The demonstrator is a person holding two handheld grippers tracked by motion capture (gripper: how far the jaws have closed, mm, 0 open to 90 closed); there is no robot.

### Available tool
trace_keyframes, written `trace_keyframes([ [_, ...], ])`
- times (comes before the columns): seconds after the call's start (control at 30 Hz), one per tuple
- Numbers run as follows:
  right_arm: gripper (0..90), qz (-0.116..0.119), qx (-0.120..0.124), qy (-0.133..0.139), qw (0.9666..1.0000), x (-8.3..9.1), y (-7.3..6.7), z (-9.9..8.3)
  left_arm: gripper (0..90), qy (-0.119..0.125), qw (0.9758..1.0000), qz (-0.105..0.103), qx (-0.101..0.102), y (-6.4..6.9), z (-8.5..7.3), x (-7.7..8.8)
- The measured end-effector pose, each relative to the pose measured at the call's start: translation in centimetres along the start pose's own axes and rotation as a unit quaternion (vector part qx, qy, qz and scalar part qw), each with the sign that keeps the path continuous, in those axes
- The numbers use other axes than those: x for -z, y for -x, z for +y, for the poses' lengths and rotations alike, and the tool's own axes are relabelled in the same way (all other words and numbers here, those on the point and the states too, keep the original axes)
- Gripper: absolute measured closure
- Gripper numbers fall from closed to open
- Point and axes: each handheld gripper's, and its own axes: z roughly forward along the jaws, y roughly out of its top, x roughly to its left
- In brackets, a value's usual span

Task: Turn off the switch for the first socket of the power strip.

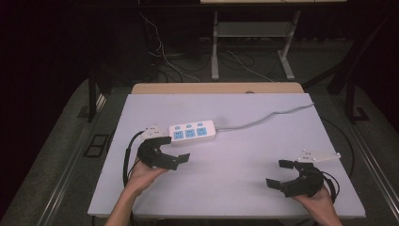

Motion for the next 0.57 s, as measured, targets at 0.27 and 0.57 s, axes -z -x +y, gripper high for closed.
trace_keyframes([
  [0.27,0.4,0.001,0.0,-0.001,1.0,-0.1,-0.1,0.0,0.0,0.006,1.0,0.001,0.0,0.6,-2.7,0.6],
  [0.57,0.4,0.002,-0.004,0.0,1.0,0.0,-0.1,-0.1,0.0,0.019,0.9997,-0.004,0.011,0.2,-4.4,0.8],
])
